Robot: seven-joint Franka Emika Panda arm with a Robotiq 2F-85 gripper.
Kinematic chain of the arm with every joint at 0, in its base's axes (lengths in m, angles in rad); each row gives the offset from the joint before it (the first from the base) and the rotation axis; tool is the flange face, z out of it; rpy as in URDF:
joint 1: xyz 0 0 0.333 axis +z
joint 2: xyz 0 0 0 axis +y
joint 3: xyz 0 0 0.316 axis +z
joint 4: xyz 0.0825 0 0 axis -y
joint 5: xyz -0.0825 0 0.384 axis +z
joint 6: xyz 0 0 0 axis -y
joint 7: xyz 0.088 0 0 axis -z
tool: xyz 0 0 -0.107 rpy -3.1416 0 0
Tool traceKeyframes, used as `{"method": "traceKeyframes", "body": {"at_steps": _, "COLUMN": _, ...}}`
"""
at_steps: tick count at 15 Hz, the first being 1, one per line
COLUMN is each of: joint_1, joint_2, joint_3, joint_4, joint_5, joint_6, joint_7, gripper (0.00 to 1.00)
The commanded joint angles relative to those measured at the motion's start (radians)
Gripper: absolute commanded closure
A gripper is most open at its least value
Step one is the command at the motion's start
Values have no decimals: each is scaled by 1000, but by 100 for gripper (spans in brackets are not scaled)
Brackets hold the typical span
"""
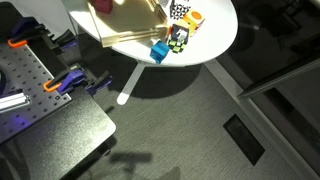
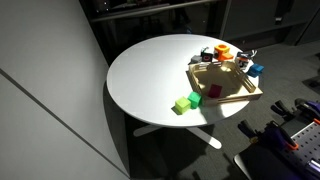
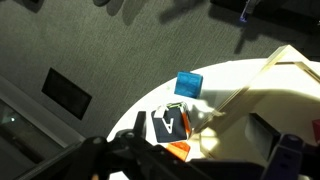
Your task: Pick up the block with a letter on top and put it in the wooden tray
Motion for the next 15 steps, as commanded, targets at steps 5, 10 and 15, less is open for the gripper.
{"method": "traceKeyframes", "body": {"at_steps": 5, "joint_1": -15, "joint_2": 87, "joint_3": -32, "joint_4": -12, "joint_5": 83, "joint_6": 157, "joint_7": -32, "gripper": 0}}
{"method": "traceKeyframes", "body": {"at_steps": 10, "joint_1": -27, "joint_2": 157, "joint_3": -40, "joint_4": -21, "joint_5": 173, "joint_6": 261, "joint_7": -83, "gripper": 0}}
{"method": "traceKeyframes", "body": {"at_steps": 15, "joint_1": -55, "joint_2": 238, "joint_3": -40, "joint_4": -10, "joint_5": 226, "joint_6": 361, "joint_7": -162, "gripper": 0}}
